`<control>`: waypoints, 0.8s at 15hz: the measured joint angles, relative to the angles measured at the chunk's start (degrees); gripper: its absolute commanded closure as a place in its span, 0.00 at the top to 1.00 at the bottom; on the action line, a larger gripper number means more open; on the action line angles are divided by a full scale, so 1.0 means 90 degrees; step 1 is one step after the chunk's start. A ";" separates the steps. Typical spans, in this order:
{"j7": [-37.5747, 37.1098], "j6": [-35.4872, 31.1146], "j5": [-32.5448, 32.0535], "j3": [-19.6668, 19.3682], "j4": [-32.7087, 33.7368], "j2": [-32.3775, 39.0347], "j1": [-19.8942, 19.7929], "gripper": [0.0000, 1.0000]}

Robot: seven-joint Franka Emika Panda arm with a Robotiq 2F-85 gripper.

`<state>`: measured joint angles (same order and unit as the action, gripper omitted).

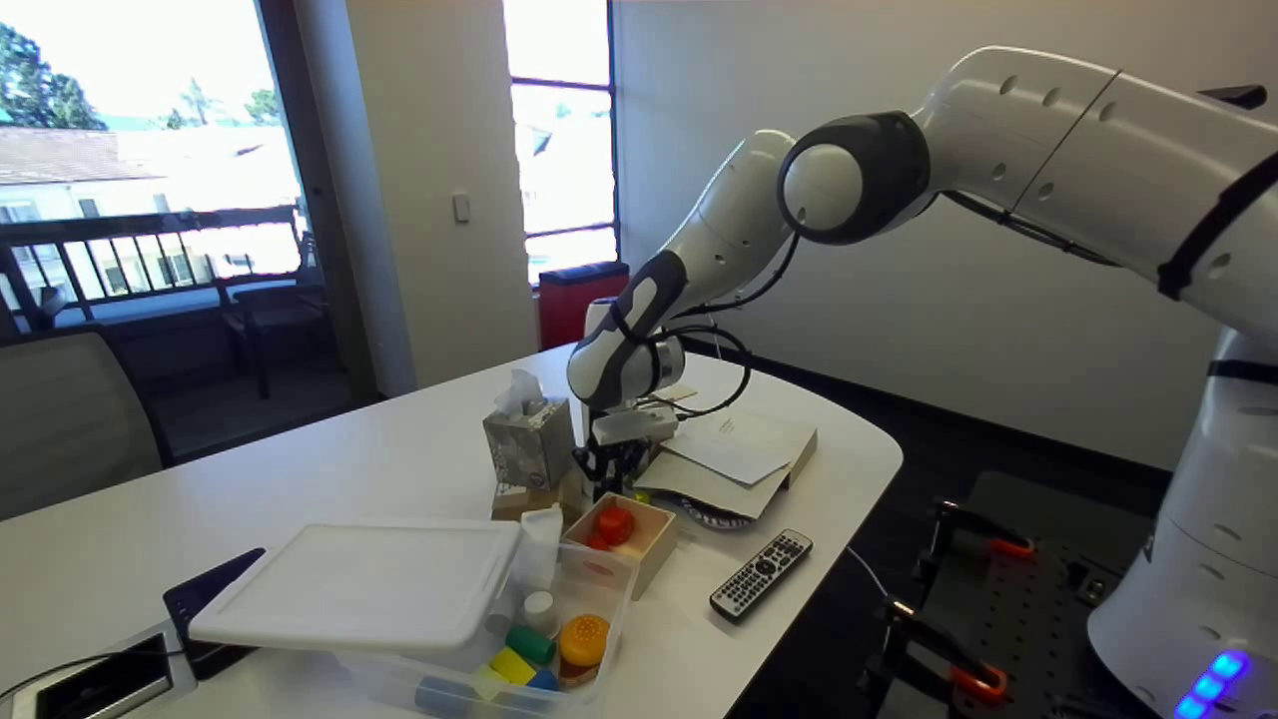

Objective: Put the black object in the box.

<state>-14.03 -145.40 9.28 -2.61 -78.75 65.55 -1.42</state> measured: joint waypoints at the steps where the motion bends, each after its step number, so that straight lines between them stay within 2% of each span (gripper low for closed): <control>1: 0.0000 0.0007 0.0000 -0.0003 0.0006 0.0000 0.0028 0.07; 7: -0.0293 0.0020 -0.0106 -0.0193 -0.0089 -0.0346 0.0440 0.07; 12: -0.0828 0.0067 -0.0313 -0.0572 -0.0684 -0.1173 0.0934 0.07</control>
<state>-21.48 -144.79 6.47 -7.76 -84.91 54.99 6.98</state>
